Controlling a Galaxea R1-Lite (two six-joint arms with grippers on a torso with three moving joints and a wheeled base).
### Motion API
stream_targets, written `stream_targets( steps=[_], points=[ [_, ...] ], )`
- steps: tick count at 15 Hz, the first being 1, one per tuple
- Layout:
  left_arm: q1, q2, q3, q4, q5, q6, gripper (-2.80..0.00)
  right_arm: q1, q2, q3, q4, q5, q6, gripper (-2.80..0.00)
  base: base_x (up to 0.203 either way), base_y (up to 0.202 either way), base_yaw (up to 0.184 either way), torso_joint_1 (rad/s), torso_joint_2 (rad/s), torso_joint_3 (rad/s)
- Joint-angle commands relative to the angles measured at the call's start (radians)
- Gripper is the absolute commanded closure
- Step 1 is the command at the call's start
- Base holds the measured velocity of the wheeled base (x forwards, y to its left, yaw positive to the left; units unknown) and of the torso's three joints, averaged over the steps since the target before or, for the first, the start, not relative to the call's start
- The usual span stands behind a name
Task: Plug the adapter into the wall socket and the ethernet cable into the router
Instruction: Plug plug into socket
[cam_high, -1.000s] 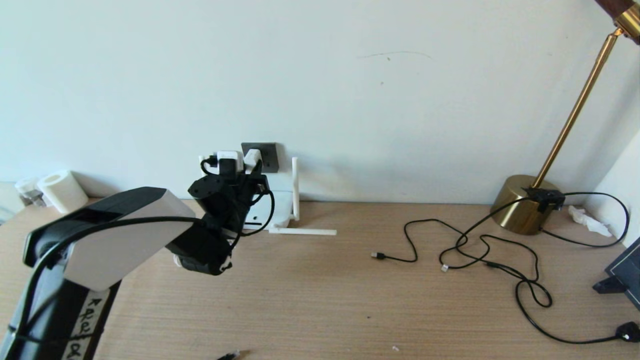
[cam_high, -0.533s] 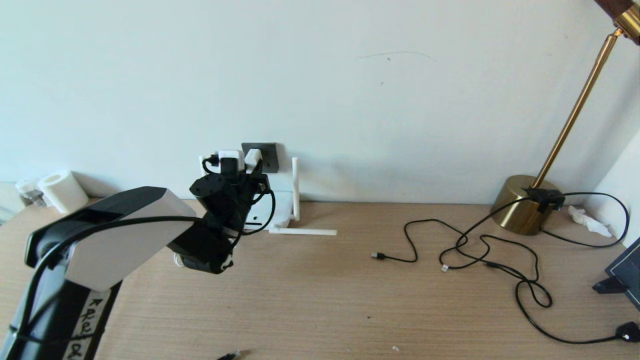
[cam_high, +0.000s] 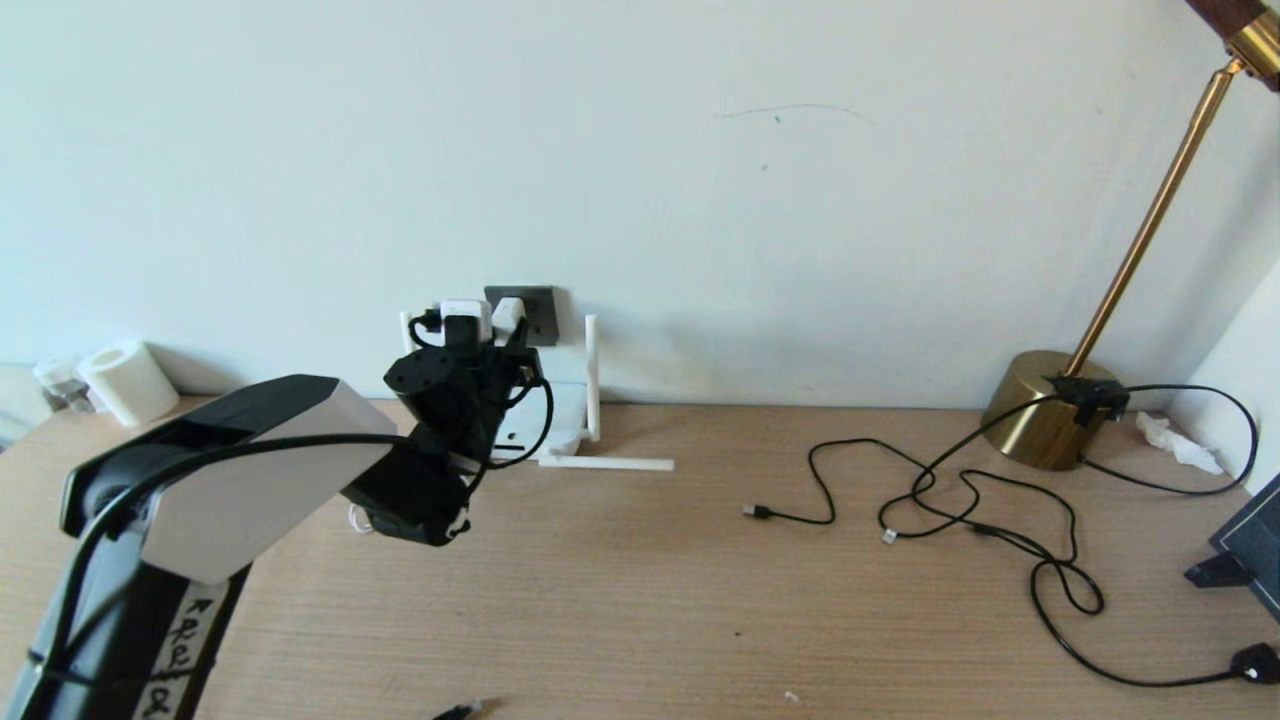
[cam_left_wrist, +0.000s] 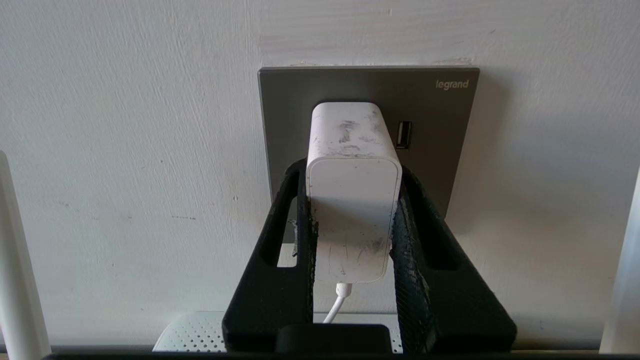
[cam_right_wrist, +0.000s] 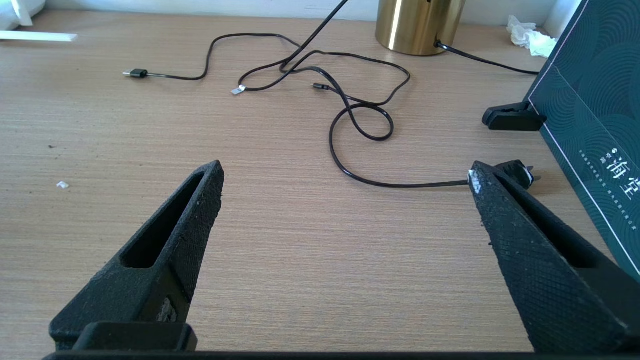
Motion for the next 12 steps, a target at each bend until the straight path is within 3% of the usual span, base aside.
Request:
stream_targets(
  steps=[1,12],
  points=[
    [0.0,0.011,-0.007,-0.007,0.002,0.001,0.0,0.0,0.001,0.0,0.001,0.0,0.0,-2.8,0.0,0.0,0.0,0.0,0.0,0.0],
    [-0.007,0.034,-0.035,0.003,0.016,0.001,0.0,0.0,0.001,0.0,0.001,0.0,-0.001,-2.8,0.0,0.0,0.0,0.0,0.0,0.0]
  ],
)
